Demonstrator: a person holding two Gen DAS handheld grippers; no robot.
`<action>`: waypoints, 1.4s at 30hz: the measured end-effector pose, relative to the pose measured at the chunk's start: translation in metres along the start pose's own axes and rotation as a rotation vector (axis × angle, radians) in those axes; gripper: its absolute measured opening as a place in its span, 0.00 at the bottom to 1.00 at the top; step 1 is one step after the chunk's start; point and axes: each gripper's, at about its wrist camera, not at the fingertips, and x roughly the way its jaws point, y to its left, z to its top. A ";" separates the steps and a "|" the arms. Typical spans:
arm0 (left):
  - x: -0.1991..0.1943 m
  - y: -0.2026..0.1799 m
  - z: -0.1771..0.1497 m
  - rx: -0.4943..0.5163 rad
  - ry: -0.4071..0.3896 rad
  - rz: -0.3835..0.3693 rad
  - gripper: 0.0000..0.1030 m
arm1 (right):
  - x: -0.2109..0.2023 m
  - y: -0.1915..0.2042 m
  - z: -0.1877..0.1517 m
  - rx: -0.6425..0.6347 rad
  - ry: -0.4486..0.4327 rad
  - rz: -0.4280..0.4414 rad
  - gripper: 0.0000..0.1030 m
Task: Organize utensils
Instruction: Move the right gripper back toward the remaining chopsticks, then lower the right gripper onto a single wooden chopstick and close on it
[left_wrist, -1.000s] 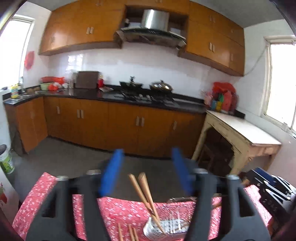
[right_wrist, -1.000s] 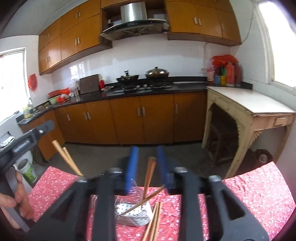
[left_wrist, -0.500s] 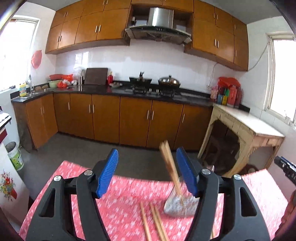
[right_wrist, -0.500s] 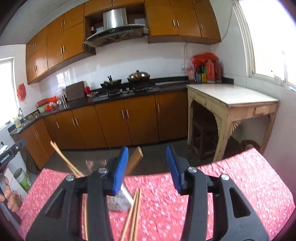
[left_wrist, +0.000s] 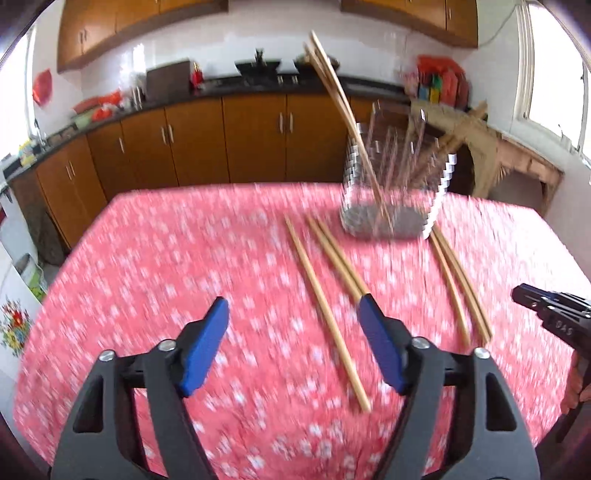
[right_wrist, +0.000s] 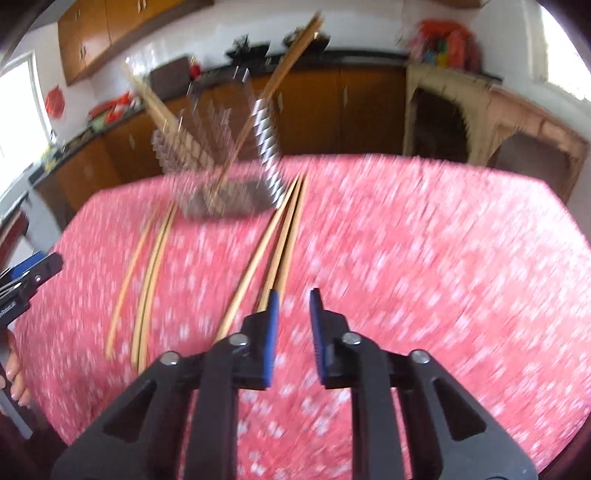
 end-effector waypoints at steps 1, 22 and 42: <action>0.005 -0.001 -0.005 -0.001 0.016 -0.006 0.65 | 0.004 0.001 -0.003 0.003 0.010 0.006 0.15; 0.056 -0.011 -0.032 -0.041 0.155 0.014 0.07 | 0.038 -0.005 -0.004 0.015 0.035 -0.100 0.07; 0.067 0.078 -0.017 -0.042 0.160 0.078 0.51 | 0.033 -0.089 -0.001 0.139 0.001 -0.273 0.09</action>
